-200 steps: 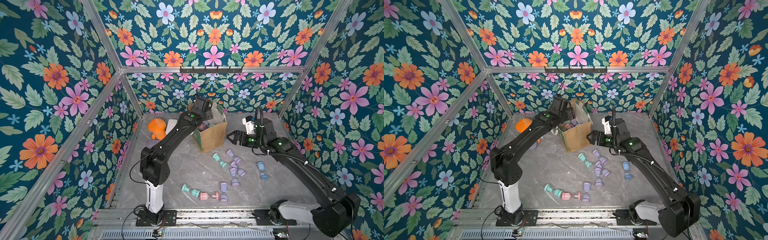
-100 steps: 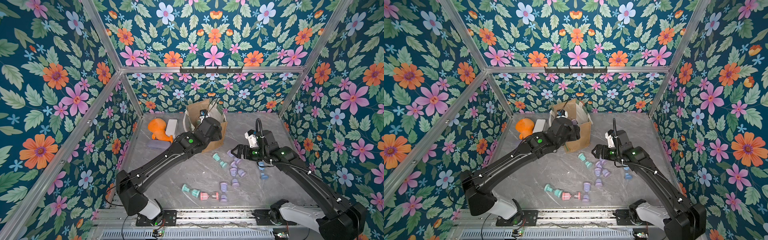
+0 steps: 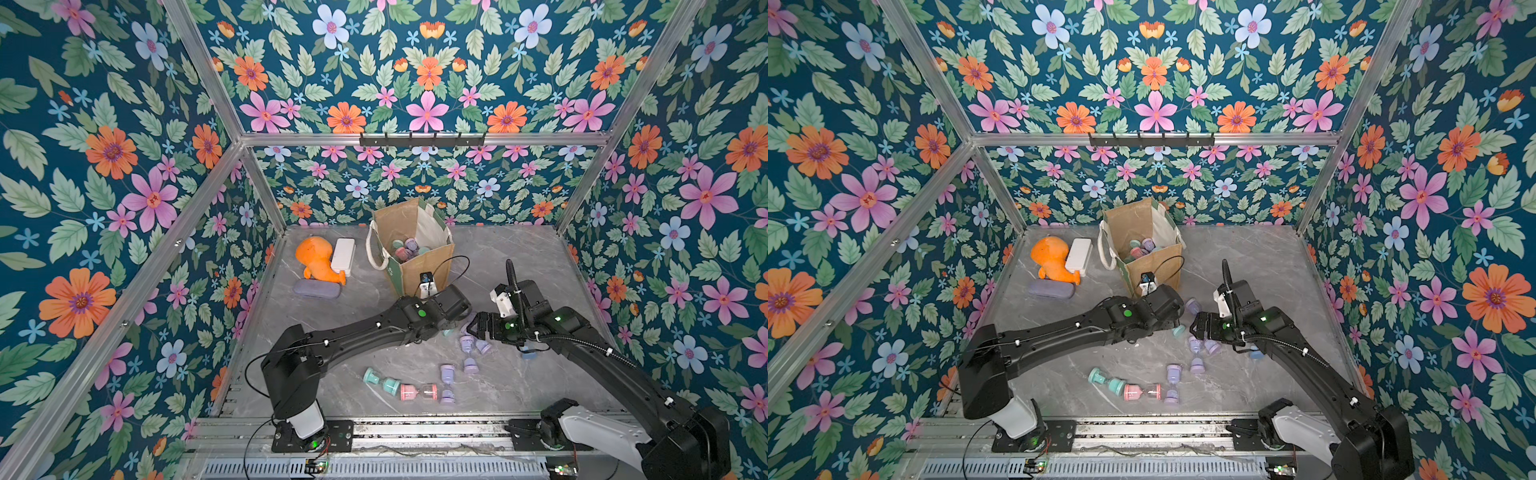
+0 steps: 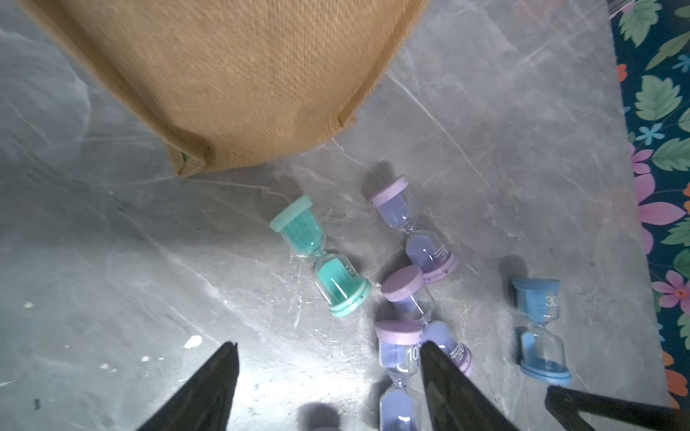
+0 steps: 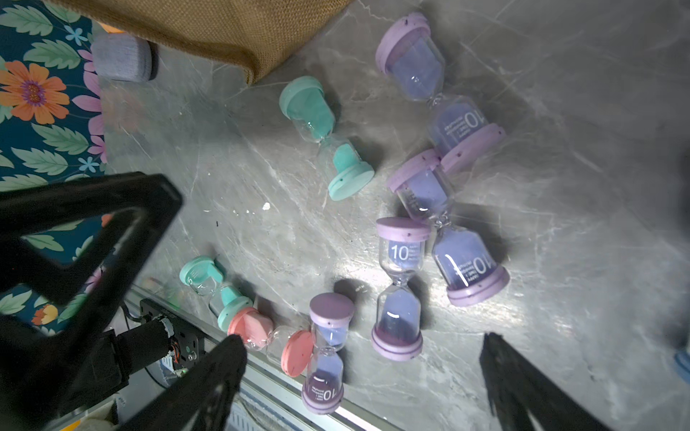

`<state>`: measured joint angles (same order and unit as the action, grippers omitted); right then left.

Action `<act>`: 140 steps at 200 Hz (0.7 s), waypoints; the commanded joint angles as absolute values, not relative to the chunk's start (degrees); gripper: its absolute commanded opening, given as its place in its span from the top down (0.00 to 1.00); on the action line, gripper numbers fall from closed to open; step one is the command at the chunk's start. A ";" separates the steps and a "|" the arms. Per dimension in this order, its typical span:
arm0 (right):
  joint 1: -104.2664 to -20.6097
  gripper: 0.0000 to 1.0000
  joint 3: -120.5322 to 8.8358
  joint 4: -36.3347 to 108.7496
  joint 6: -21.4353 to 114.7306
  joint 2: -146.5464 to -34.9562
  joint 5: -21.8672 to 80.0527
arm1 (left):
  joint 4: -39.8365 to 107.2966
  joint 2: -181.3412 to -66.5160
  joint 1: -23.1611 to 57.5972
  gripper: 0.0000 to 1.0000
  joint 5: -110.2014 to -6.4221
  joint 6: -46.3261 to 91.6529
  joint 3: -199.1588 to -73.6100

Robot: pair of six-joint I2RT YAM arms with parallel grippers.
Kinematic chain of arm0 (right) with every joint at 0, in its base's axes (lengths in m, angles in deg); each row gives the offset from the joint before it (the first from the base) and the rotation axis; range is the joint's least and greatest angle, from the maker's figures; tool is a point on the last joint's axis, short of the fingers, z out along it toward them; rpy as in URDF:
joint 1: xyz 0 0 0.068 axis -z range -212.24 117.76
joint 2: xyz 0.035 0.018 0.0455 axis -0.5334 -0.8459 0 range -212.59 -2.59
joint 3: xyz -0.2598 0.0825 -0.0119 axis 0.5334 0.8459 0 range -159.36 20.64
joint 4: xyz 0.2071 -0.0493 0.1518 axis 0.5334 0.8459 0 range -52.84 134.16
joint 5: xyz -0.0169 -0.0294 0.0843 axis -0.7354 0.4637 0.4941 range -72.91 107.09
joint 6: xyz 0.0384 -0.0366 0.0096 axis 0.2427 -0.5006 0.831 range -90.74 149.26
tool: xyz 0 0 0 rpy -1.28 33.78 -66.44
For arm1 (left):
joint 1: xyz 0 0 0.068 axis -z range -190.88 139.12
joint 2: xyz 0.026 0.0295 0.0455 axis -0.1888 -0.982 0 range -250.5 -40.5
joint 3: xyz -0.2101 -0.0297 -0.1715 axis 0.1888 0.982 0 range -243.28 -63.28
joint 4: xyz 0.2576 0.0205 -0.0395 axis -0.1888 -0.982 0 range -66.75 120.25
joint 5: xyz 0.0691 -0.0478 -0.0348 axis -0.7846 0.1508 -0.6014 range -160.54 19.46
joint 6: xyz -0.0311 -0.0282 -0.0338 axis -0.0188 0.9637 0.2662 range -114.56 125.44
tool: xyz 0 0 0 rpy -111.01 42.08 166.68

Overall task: Put the hourglass into the canvas bag
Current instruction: Pick up the hourglass from the center of the board.

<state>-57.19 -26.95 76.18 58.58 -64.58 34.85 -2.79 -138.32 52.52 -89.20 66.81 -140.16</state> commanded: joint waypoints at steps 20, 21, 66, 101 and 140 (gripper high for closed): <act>-56.07 0.01 -24.80 74.95 58.15 -64.26 33.40 | 4.93 -143.64 52.92 0.22 -86.16 78.25 -138.83; -55.98 0.01 -24.76 74.91 58.16 -64.27 33.47 | 4.98 -143.75 52.92 0.22 -86.13 78.45 -138.80; -51.52 0.01 -22.66 73.59 58.16 -62.72 36.25 | 5.91 -149.00 53.02 0.25 -84.09 84.59 -139.20; -50.43 0.01 -22.40 73.58 57.92 -62.27 36.85 | 4.61 -152.23 52.94 0.28 -84.50 85.71 -141.38; -50.19 0.01 -22.15 72.78 57.87 -62.32 37.13 | -0.05 -154.88 52.95 0.33 -87.68 87.41 -144.30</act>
